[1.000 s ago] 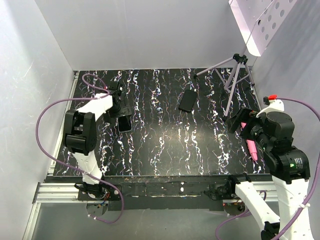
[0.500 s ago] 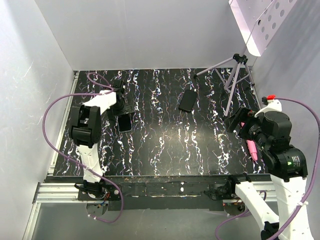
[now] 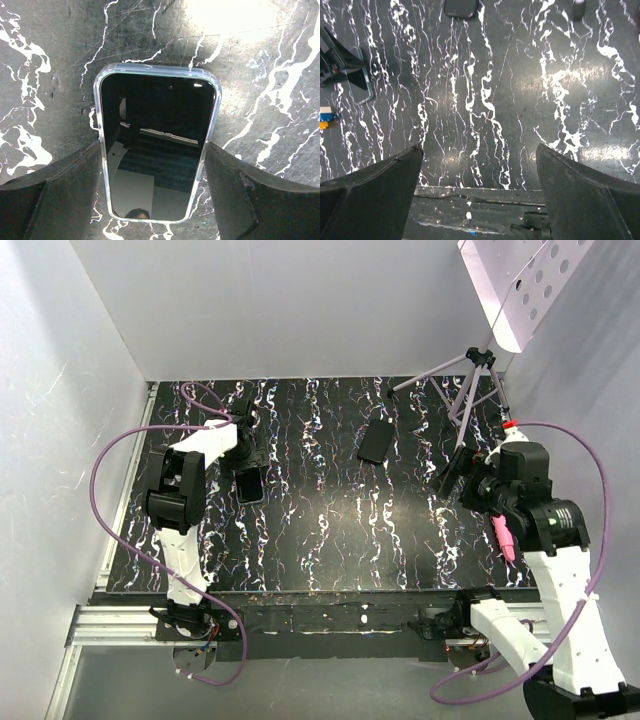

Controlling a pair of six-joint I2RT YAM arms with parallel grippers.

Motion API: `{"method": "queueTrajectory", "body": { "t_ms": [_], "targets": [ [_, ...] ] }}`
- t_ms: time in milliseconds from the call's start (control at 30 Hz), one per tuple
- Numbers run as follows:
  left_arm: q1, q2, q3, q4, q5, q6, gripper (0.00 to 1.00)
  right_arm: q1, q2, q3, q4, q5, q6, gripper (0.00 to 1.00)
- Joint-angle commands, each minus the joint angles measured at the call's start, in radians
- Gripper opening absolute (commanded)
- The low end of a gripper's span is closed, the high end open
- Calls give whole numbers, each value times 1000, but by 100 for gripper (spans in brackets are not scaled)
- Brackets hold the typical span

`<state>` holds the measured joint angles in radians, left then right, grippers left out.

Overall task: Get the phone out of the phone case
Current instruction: Pick up the phone at the center of the board.

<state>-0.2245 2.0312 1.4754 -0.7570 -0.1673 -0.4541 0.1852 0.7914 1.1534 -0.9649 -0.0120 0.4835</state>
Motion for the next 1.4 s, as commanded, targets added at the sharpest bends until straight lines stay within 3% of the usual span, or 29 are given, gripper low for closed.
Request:
{"method": "queueTrajectory", "body": {
  "t_ms": [0, 233, 300, 400, 433, 500, 633, 733, 967, 1133, 1367],
  "targets": [
    [-1, 41, -13, -2, 54, -3, 66, -3, 19, -17, -3, -45, 24, 100],
    [-1, -20, -36, 28, 117, 5, 38, -3, 5, -79, 31, 44, 80, 100],
    [1, -58, -55, 48, 143, 2, 34, -3, 9, -101, 55, 20, 75, 100],
    [1, -115, -101, 102, 256, -32, 30, -3, 35, -147, 104, -80, 73, 100],
    [-1, -133, -122, 123, 296, -52, 27, -3, 46, -162, 117, -112, 78, 96],
    [-1, -166, -167, 175, 415, -92, 13, -1, 80, -205, 170, -188, 101, 95],
    [-18, -222, -243, 257, 526, -152, 0, 71, 156, -338, 374, -309, 199, 95],
    [-30, -246, -291, 303, 584, -199, 0, 204, 254, -380, 509, -274, 269, 95],
    [-79, -295, -345, 390, 724, -299, 0, 505, 512, -302, 793, -203, 354, 95],
    [-111, -373, -388, 418, 739, -316, 0, 612, 560, -303, 994, -132, 348, 95],
    [-185, -411, -405, 438, 744, -334, 0, 635, 601, -337, 1126, -79, 368, 89]
  ]
}}
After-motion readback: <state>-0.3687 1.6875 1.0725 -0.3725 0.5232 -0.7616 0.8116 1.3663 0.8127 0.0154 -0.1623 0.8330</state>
